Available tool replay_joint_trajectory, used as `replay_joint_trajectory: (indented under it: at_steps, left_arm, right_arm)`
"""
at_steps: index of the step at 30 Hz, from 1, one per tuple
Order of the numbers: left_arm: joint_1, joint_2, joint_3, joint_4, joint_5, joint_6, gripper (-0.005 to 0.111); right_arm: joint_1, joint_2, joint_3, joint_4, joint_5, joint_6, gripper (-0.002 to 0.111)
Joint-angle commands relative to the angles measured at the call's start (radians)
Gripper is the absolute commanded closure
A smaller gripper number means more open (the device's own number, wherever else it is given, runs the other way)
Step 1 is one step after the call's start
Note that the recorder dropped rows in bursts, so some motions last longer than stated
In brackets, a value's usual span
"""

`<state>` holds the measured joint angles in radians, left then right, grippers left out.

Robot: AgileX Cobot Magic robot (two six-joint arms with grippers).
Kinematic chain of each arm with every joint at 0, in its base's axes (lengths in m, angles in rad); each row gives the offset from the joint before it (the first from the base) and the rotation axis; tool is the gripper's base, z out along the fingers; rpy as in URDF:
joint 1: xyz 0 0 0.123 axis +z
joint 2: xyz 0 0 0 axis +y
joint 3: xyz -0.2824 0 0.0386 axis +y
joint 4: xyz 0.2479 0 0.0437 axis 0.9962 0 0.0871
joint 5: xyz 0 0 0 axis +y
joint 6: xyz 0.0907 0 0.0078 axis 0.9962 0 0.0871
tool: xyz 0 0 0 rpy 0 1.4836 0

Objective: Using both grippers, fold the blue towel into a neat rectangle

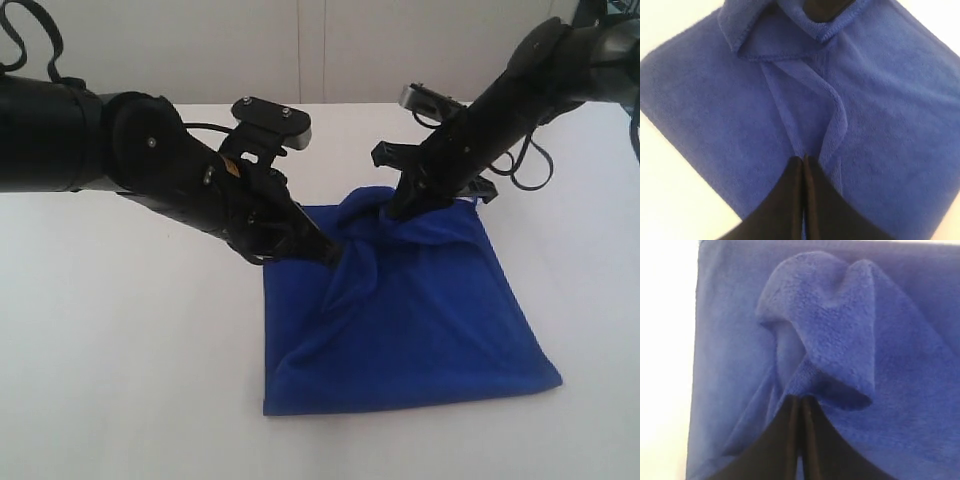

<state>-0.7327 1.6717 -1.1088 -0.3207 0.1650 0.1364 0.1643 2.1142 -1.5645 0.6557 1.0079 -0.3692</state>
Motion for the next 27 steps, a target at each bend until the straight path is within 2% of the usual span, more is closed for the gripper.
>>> replay_joint_trajectory:
  at_steps: [1,5,11,15,18,19,22,26,27]
  left_arm:
    - [-0.002,-0.003,-0.016,-0.021,-0.043,-0.006,0.107]
    - [-0.002,0.022,-0.06,-0.017,-0.019,0.005,0.107]
    - [-0.002,0.12,-0.182,-0.015,0.119,0.17,0.107]
    - [-0.002,0.178,-0.269,-0.019,0.188,0.163,0.107]
    - [-0.002,0.205,-0.336,-0.084,0.227,0.012,0.107]
    - [-0.002,0.224,-0.371,-0.136,0.226,-0.118,0.107]
    - [-0.002,0.247,-0.397,-0.212,0.196,-0.279,0.107]
    - [-0.002,0.288,-0.4,-0.326,0.172,-0.349,0.107]
    - [-0.002,0.315,-0.4,-0.393,0.158,-0.349,0.107]
  right_arm:
    - [-0.052,-0.012,-0.038,-0.026,-0.028,0.011,0.108]
    - [-0.087,-0.012,-0.045,-0.063,-0.063,0.011,0.108]
    - [-0.102,-0.012,-0.045,-0.118,-0.089,0.011,0.108]
    - [-0.106,-0.012,-0.045,-0.118,-0.094,0.016,0.108]
    - [-0.106,-0.012,-0.045,-0.118,-0.098,0.016,0.108]
    - [-0.106,-0.012,-0.045,-0.118,-0.106,0.017,0.108]
    - [-0.106,-0.012,-0.045,-0.118,-0.116,0.017,0.108]
    - [-0.106,-0.012,-0.045,-0.121,-0.115,0.017,0.108]
    - [-0.106,-0.012,-0.045,-0.141,-0.116,0.017,0.108]
